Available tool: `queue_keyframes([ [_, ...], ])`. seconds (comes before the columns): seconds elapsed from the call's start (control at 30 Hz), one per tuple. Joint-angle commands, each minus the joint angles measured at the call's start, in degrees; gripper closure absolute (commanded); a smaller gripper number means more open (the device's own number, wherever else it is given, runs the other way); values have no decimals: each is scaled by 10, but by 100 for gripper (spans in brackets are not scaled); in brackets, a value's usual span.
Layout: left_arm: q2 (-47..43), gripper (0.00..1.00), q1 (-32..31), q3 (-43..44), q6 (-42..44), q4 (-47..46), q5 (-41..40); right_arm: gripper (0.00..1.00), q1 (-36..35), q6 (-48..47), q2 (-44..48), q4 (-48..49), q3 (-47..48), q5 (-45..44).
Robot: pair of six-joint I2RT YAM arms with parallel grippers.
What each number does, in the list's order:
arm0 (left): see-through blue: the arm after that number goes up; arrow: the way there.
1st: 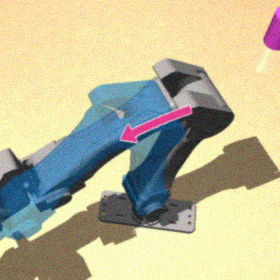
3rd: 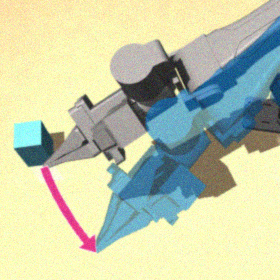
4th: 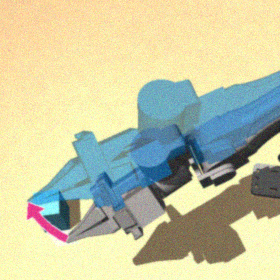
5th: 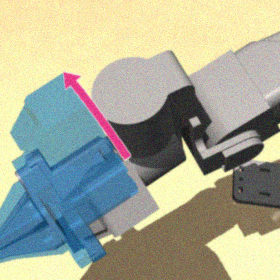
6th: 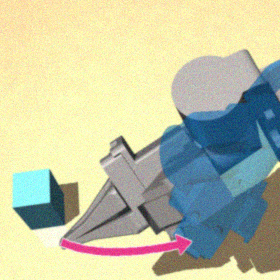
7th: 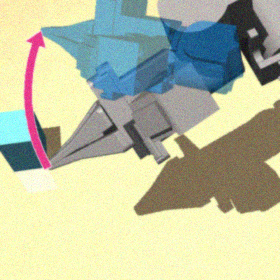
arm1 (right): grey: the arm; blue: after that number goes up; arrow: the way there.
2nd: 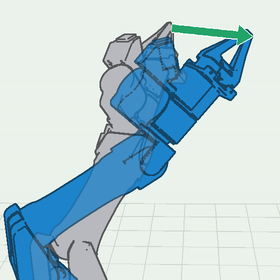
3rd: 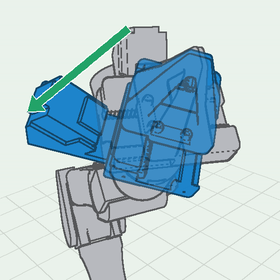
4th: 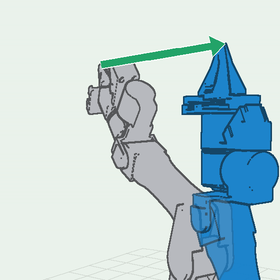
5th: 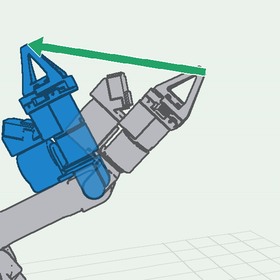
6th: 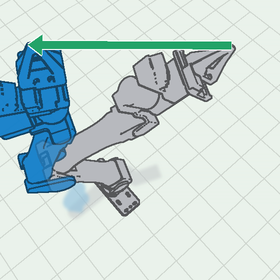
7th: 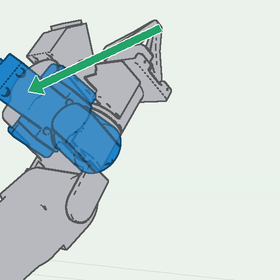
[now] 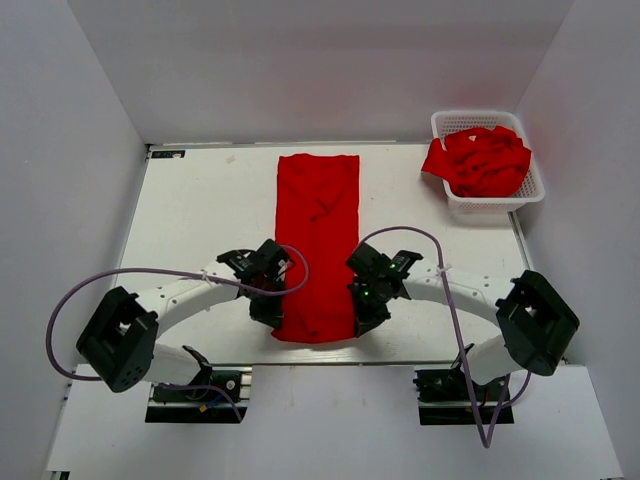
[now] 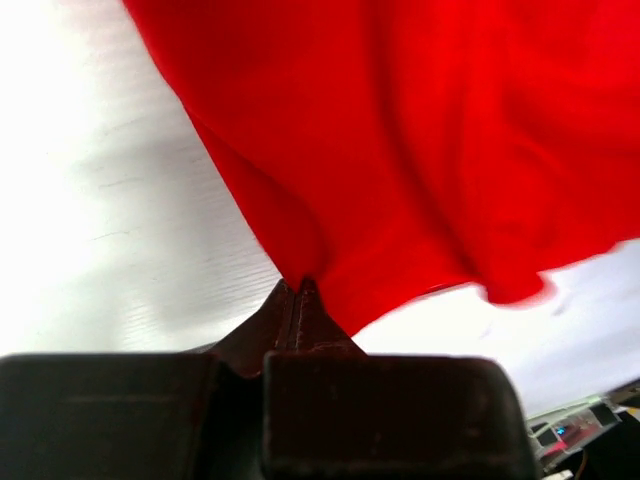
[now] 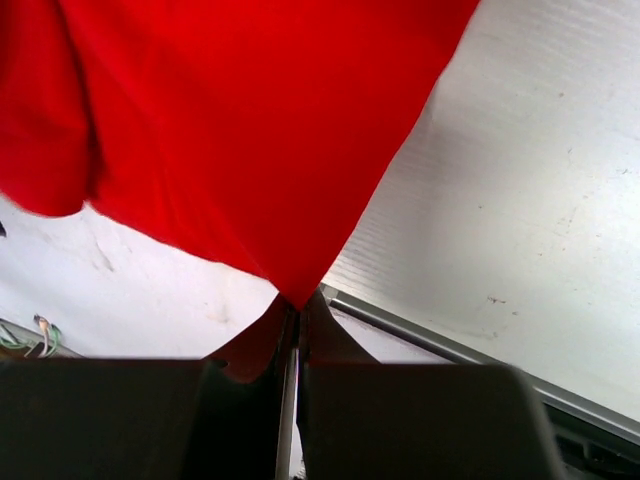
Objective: Fold and stack the t-shirts
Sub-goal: Grab the bottom of the folded rectangular tshirt with both arms, then fold the folded rectangular tshirt in 1/3 of the way
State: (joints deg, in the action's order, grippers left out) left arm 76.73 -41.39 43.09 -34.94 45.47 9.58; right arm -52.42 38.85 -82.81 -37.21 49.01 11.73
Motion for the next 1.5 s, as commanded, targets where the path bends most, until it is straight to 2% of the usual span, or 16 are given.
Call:
queue_keyframes([
  [0.0,10,100,3,54,-6,21,10,100,2,-11,-14,-31,35,2],
  [0.33,97,100,29,198,28,35,-59,100,45,-52,-97,-84,180,-80],
  [0.63,153,100,112,280,72,12,-80,100,113,-98,-175,-89,288,-84],
  [0.77,177,100,136,315,94,-27,-60,100,139,-117,-207,-85,337,-75],
  [1.17,243,100,188,364,118,-129,-42,100,185,-132,-296,-94,469,-75],
  [1.47,302,100,205,410,146,-142,-38,100,213,-142,-347,-94,530,-63],
])
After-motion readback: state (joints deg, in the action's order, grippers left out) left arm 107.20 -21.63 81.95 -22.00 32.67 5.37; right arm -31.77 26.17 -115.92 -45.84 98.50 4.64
